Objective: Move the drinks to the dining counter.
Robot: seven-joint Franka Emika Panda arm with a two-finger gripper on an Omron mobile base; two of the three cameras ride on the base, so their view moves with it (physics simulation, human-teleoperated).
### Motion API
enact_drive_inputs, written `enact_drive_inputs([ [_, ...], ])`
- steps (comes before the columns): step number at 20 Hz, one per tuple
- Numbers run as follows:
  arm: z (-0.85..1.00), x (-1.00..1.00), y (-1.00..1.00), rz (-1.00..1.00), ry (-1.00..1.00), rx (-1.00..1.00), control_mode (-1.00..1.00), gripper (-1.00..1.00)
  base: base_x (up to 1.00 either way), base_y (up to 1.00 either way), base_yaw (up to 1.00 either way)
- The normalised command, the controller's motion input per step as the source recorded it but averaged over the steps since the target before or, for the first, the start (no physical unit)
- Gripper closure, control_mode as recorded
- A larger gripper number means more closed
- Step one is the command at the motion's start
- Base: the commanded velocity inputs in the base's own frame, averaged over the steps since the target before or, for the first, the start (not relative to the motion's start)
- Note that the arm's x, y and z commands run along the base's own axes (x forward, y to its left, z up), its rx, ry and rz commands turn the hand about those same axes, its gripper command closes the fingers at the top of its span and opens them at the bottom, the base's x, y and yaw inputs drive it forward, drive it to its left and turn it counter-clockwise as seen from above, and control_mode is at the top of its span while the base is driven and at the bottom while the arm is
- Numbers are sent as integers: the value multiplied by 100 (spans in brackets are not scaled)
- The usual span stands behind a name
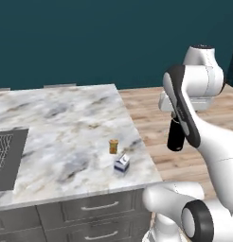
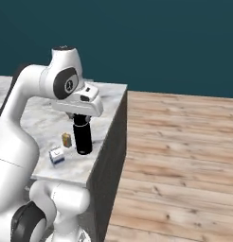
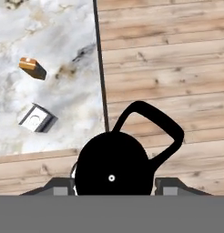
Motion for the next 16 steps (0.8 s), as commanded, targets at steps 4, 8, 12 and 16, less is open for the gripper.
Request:
enact_drive_inputs([
  [4, 0, 0, 0, 0, 0, 0, 100, 100, 0, -100, 0],
  [8, 0, 0, 0, 0, 0, 0, 100, 100, 0, -100, 0],
  [12, 0, 0, 0, 0, 0, 0, 100, 100, 39, -100, 30],
  [16, 0, 0, 0, 0, 0, 0, 100, 100, 57, -74, 68],
])
